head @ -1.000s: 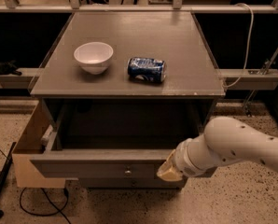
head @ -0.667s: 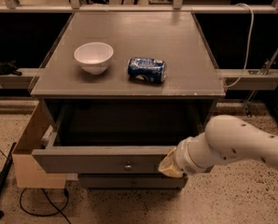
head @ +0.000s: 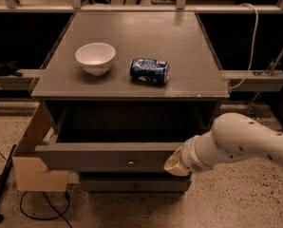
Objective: Close top drawer
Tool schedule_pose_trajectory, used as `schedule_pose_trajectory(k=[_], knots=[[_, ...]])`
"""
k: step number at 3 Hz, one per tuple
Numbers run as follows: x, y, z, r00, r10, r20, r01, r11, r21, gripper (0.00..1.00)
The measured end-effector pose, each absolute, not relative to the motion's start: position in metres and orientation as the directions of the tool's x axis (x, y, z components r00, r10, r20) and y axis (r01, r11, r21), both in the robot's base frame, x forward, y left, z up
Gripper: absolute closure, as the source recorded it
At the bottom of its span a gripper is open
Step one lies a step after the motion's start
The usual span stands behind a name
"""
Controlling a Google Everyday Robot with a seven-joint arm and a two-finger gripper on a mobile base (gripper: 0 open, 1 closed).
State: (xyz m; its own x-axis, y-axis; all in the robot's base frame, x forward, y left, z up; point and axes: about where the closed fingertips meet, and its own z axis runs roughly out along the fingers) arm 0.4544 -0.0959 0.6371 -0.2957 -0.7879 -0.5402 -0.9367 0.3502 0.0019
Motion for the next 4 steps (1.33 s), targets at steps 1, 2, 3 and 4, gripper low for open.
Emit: schedule_pose_trajectory(k=[1,2,3,4], knots=[[0.454,-0.096,0.637,-0.295,-0.788,-0.54,-0.937,0.35,0.002,0.58],[0.448,-0.096,0.639,-0.285,-0.796,-0.534,-0.941,0.337,0.0,0.35],[0.465,-0.098,0.641,-0.273,-0.802,-0.532,-0.946,0.324,-0.004,0.12],[0.469,-0.099,0.641,-0.27,-0.804,-0.53,-0.947,0.322,-0.007,0.0]])
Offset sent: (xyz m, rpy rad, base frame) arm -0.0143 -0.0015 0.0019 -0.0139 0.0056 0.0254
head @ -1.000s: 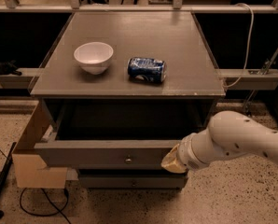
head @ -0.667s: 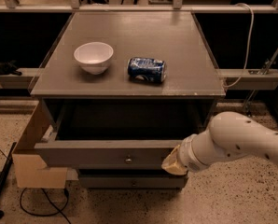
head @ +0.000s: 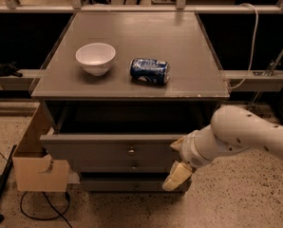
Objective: Close top drawer
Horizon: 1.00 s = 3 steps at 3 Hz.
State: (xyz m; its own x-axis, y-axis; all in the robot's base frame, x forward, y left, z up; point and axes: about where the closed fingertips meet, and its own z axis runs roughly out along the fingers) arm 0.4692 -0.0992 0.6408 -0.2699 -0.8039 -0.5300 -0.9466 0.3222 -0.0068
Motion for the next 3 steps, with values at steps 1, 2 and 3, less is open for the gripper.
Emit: schedule_pose_trajectory(k=[1,2,3], knots=[[0.494,-0.101,0.638,-0.27,-0.809,-0.523,-0.945,0.327,-0.018,0.0],[0.513,-0.103,0.636,-0.272,-0.807,-0.524,-0.942,0.334,-0.024,0.0],[0.513,-0.103,0.636,-0.272,-0.807,-0.524,-0.942,0.334,-0.024,0.0]])
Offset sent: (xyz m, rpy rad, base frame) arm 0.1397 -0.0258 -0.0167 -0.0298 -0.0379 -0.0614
